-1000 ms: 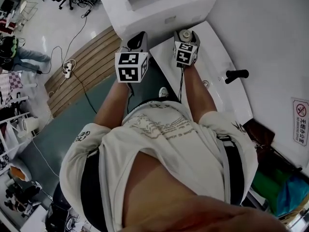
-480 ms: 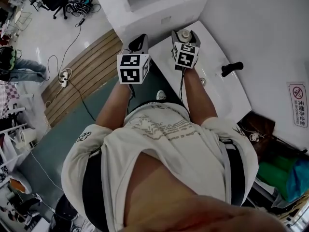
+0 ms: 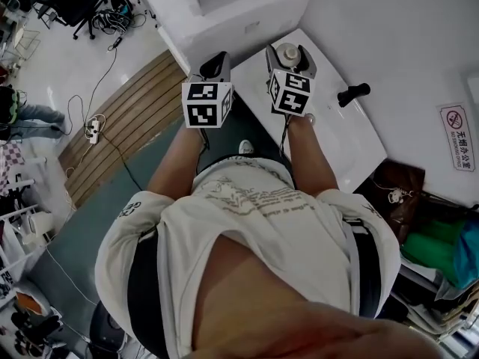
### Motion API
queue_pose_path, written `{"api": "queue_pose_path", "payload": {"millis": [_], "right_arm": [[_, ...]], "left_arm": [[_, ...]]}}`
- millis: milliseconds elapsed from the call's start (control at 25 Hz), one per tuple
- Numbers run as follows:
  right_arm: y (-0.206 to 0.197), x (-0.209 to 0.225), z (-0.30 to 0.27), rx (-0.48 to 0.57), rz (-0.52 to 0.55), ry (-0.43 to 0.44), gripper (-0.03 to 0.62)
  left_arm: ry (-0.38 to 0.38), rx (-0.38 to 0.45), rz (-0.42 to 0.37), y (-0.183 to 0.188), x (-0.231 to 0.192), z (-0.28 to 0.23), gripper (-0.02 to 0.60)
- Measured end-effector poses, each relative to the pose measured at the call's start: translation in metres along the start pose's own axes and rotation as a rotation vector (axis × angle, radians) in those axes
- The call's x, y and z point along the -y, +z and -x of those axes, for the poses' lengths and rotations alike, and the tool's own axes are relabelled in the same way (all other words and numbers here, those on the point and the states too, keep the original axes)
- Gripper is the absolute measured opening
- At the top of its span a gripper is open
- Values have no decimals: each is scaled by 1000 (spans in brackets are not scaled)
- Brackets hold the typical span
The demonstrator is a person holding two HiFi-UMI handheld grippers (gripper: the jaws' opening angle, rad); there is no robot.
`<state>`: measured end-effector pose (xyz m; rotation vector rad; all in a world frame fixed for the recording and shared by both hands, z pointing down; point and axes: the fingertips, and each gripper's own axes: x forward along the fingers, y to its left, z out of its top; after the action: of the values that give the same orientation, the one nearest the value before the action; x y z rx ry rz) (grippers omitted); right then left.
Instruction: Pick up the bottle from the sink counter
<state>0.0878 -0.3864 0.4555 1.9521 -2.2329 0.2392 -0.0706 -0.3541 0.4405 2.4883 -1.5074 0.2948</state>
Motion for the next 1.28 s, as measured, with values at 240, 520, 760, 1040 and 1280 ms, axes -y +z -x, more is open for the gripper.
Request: {"api": "queue_pose_path", "payload": {"millis": [240, 520, 760, 1040, 1280], "right_arm": [[14, -7, 42, 44, -12, -2, 316], [17, -11, 71, 77, -15, -7, 317], [15, -20, 86, 86, -15, -5, 316], [12, -24, 91, 80, -3, -2, 316], [10, -23, 89, 76, 0, 0, 316]], "left_arm": [[-41, 10, -16, 2, 12, 9, 21], [-85, 20, -30, 5, 27, 20, 21], [-108, 23, -40, 3, 34, 23, 21], [-117, 34, -48, 7, 38, 27, 21], [-117, 31, -49, 6, 39, 27, 21]]}}
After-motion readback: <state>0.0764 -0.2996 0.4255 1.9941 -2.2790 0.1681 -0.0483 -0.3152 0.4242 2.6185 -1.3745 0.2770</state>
